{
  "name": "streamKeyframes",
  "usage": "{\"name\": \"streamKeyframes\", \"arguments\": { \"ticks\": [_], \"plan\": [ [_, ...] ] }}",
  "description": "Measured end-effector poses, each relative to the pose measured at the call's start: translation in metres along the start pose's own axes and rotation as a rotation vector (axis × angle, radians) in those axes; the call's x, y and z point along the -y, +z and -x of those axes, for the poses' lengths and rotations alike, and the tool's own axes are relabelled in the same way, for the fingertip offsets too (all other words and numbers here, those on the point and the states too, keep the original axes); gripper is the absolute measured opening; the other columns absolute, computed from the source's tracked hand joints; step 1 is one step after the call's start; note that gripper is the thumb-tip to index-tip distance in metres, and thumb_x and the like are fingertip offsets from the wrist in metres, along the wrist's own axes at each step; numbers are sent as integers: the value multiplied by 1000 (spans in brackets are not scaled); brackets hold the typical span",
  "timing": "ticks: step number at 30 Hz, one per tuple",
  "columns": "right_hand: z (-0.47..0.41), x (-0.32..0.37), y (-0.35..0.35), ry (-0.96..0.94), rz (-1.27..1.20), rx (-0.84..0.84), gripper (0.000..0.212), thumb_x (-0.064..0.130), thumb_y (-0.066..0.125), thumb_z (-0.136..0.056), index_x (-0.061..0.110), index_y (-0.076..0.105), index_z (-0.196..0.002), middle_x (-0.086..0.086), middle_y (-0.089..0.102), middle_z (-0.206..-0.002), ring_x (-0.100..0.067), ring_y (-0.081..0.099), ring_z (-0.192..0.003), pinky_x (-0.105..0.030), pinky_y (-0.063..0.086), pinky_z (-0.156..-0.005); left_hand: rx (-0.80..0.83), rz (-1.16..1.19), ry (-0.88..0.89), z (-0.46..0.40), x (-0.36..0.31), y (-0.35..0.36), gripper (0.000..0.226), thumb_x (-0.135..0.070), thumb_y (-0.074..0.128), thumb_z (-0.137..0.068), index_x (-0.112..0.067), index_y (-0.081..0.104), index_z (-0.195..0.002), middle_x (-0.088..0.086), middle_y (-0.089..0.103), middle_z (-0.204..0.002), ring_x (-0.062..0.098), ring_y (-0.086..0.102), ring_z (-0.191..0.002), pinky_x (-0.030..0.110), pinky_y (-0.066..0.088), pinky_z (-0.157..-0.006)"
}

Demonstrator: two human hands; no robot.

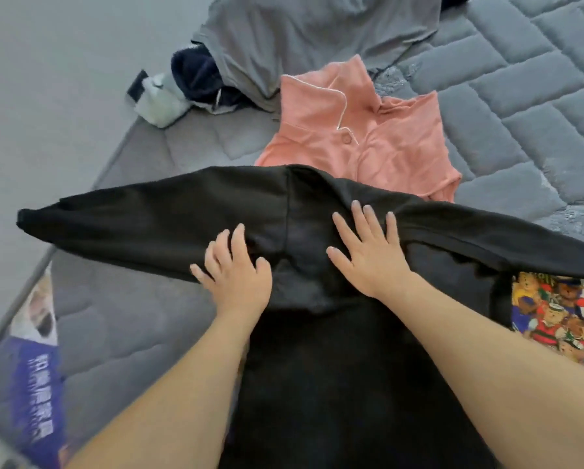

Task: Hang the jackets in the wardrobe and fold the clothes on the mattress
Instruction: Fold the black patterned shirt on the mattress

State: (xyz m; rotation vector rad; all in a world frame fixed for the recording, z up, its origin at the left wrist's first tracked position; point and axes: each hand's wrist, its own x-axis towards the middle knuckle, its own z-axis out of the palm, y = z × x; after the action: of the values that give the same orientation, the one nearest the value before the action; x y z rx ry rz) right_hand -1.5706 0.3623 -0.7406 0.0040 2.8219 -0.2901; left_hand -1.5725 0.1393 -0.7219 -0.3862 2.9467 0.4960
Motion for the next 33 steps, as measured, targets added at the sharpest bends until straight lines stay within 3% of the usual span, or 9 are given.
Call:
{"name": "streamKeyframes", "arguments": {
  "ticks": [6, 11, 17, 22, 24, 27, 29, 31, 33],
  "plan": [
    [-43, 99, 37, -13, 106, -41, 93, 72, 17, -85, 16, -6, -157, -11, -13, -164, -36, -17, -148, -66, -15, -112, -331, 951, -1037, -76, 97, -65, 76, -32, 64, -85, -28, 26, -150, 3, 41, -143, 29, 48, -119, 43, 42, -96],
    [-49, 94, 57, -10, 178, -156, 90, 68, 28, -88, 17, 4, -157, -11, -1, -165, -36, -6, -150, -67, -5, -114, -201, 1495, -1055, -124, 124, -72, 71, -38, 75, -83, -28, 40, -145, -5, 61, -123, 21, 64, -105, 44, 54, -93],
    [-54, 93, 59, -4, 214, -166, 89, 67, 29, -88, 17, 4, -157, -11, 0, -165, -36, -6, -151, -67, -6, -114, -214, 1166, -1021, -137, 105, -69, 42, -22, 43, -103, -5, 45, -141, 20, 52, -140, 38, 52, -125, 47, 45, -100],
    [-50, 97, 44, -25, 122, -78, 86, 68, 24, -90, 20, -4, -157, -7, -10, -164, -29, -16, -150, -58, -23, -112, -340, 1062, -632, -110, 65, -92, 32, -25, 38, -105, -16, 52, -134, -5, 57, -118, 12, 56, -101, 23, 41, -90],
    [-44, 88, 29, -77, -123, -40, 76, 60, 32, -96, 23, 5, -157, 0, -6, -165, -19, -13, -151, -45, -27, -112, -324, 866, -415, -92, 36, -91, 31, -29, 39, -106, -12, 57, -125, -5, 59, -109, 11, 56, -97, 20, 39, -85],
    [-7, 54, -9, 2, -803, -97, 32, 28, 52, -99, 26, 61, -130, 8, 46, -149, -4, 37, -138, -30, 20, -119, -288, 613, -103, -56, -19, -78, 30, -25, 42, -105, -3, 62, -108, 7, 61, -96, 21, 56, -90, 17, 32, -78],
    [27, 14, -37, 233, -1171, -280, 23, 17, 52, -94, 23, 74, -99, 3, 72, -111, -11, 66, -103, -30, 51, -92, -232, 416, 180, -25, -61, -61, 24, -12, 48, -99, 3, 65, -104, 20, 65, -97, 36, 60, -95, 30, 41, -91],
    [58, -40, -63, 505, -1423, -423, 23, 17, 47, -90, 16, 70, -88, -5, 74, -87, -19, 71, -75, -32, 56, -70, -234, 208, 471, 11, -103, -38, 25, -3, 55, -86, 3, 69, -106, 25, 68, -103, 44, 62, -103, 54, 45, -100],
    [86, -98, -81, 766, -1635, -394, 28, 27, 41, -97, 13, 65, -93, -12, 70, -94, -23, 70, -73, -35, 55, -67, -117, 20, 755, 49, -140, -15, 42, -9, 52, -84, -7, 68, -122, 19, 65, -122, 42, 55, -122, 65, 34, -108]
  ]
}}
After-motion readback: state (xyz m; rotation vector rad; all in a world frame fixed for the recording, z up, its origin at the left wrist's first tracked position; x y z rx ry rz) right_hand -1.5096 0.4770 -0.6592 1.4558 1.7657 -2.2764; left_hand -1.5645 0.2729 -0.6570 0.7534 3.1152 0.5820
